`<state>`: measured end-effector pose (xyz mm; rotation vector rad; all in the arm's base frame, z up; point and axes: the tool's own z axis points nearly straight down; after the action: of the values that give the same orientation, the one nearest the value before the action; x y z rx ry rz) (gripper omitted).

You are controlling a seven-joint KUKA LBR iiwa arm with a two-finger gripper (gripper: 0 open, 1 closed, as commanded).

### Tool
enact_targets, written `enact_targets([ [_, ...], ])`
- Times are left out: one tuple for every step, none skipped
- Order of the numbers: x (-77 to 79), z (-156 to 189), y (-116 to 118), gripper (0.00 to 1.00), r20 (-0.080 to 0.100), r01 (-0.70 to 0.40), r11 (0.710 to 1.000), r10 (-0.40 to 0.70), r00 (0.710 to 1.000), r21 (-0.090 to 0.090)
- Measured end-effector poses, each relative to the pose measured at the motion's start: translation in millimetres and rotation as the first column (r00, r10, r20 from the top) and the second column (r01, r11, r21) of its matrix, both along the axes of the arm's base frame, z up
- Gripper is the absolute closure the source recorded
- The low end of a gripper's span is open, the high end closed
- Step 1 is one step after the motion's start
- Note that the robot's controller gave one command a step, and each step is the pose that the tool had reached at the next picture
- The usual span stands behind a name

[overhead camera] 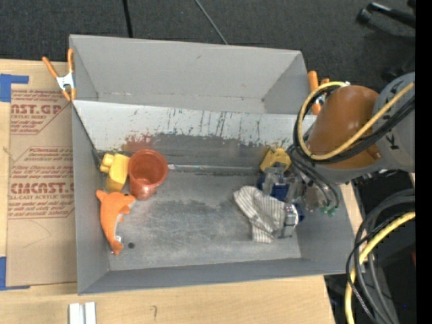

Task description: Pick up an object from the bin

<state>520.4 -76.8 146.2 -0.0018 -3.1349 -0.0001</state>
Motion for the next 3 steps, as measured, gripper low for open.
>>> enact_targets([
  [1.5,4,0,0.0,0.007,-0.001,1.0,0.001,1.0,-0.001],
  [1.6,4,0,0.0,0.007,0.0,1.0,0.0,1.0,-0.001],
  [-12.0,-26,-9,0.0,0.003,-0.062,0.998,0.062,0.998,0.001],
])
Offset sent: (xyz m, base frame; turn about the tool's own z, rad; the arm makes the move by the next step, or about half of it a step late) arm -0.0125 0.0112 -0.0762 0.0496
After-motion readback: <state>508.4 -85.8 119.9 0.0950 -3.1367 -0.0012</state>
